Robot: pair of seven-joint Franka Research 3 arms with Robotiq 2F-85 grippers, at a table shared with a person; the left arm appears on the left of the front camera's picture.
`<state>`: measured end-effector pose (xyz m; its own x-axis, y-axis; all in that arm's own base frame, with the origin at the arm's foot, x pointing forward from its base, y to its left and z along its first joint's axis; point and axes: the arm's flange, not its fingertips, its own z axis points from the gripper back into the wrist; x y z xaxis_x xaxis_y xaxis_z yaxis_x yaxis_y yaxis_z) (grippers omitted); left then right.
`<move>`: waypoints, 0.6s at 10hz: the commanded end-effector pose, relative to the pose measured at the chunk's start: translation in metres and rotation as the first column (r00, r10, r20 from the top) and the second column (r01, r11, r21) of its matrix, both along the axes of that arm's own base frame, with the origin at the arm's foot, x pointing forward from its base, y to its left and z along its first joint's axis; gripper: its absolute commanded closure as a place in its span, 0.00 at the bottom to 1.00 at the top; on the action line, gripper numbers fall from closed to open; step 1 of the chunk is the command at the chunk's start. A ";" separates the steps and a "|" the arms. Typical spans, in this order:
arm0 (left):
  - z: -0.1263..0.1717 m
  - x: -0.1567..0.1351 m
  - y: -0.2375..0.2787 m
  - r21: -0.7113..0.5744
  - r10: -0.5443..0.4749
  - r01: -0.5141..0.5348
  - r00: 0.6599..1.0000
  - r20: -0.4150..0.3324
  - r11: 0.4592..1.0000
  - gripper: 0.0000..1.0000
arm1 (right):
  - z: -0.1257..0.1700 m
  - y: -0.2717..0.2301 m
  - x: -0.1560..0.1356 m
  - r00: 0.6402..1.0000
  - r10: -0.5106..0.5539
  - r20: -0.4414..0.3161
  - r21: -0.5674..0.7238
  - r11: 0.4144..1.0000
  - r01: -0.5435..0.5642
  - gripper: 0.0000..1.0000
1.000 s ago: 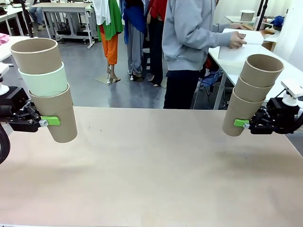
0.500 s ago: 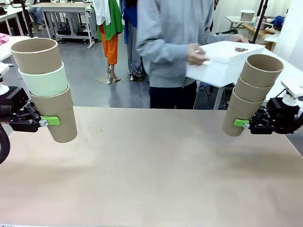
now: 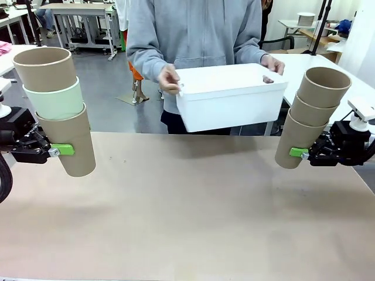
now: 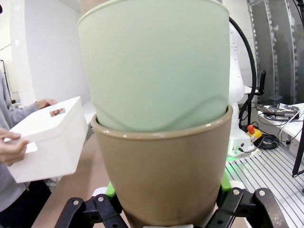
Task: Stack the cups and store them in the basket.
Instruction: Place the stack of Reusable plastic cups into the Pantry Basket.
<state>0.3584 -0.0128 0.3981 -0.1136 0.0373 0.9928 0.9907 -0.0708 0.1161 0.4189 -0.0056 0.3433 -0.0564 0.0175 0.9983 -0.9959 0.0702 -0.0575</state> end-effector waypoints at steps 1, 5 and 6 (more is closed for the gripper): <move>0.005 -0.002 -0.001 -0.002 -0.003 0.003 1.000 -0.009 1.000 0.14 | 0.004 0.001 0.000 1.000 0.002 0.009 0.001 1.000 -0.002 0.16; 0.005 -0.002 -0.001 -0.002 -0.003 0.003 1.000 -0.009 1.000 0.14 | 0.004 0.001 0.000 1.000 0.002 0.009 0.001 1.000 -0.002 0.16; 0.005 -0.002 -0.001 -0.002 -0.003 0.003 1.000 -0.009 1.000 0.14 | 0.004 0.001 0.000 1.000 0.002 0.009 0.001 1.000 -0.002 0.16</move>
<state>0.3584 -0.0128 0.3981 -0.1137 0.0373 0.9928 0.9907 -0.0708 0.1161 0.4189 -0.0056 0.3433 -0.0564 0.0175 0.9983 -0.9959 0.0702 -0.0575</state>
